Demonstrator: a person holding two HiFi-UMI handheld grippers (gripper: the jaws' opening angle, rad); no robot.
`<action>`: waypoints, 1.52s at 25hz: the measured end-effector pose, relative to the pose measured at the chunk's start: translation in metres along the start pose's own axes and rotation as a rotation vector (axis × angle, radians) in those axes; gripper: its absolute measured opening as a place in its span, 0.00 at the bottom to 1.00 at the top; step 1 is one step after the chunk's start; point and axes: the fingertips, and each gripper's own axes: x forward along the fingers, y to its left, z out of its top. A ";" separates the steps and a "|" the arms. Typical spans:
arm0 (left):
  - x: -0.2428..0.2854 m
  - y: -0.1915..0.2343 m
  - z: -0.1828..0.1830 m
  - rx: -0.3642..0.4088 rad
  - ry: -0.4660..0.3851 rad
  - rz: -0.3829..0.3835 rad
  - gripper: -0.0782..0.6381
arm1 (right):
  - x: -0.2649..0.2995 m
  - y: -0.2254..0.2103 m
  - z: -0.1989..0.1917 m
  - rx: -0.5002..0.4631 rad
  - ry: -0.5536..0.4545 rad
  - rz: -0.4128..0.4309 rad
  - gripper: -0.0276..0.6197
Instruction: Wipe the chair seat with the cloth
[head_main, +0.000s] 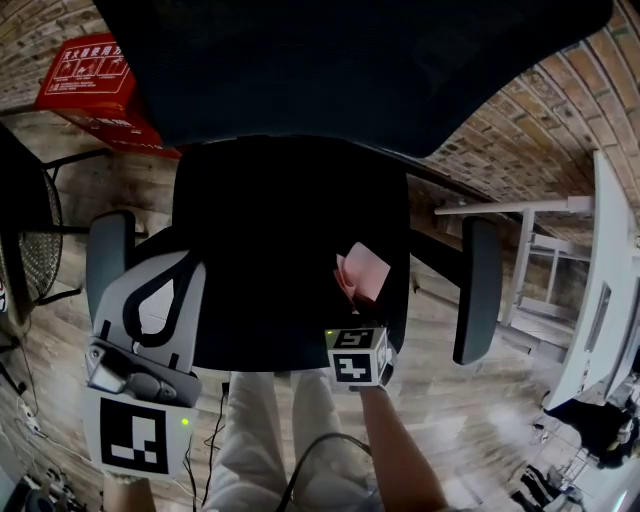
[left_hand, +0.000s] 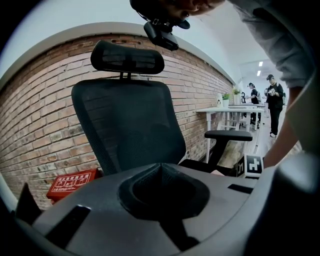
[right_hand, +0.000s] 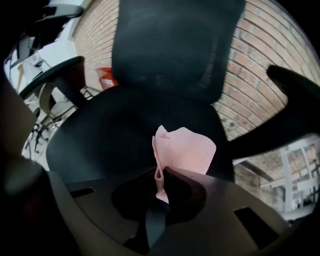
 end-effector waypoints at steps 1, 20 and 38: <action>-0.002 0.001 -0.001 -0.003 0.000 0.004 0.13 | 0.001 0.011 0.000 -0.018 0.001 0.021 0.13; -0.048 0.042 -0.022 -0.032 0.000 0.107 0.13 | -0.023 0.224 0.034 -0.422 -0.102 0.399 0.13; -0.067 0.058 -0.039 -0.067 0.006 0.151 0.13 | -0.028 0.275 0.031 -0.624 -0.126 0.476 0.13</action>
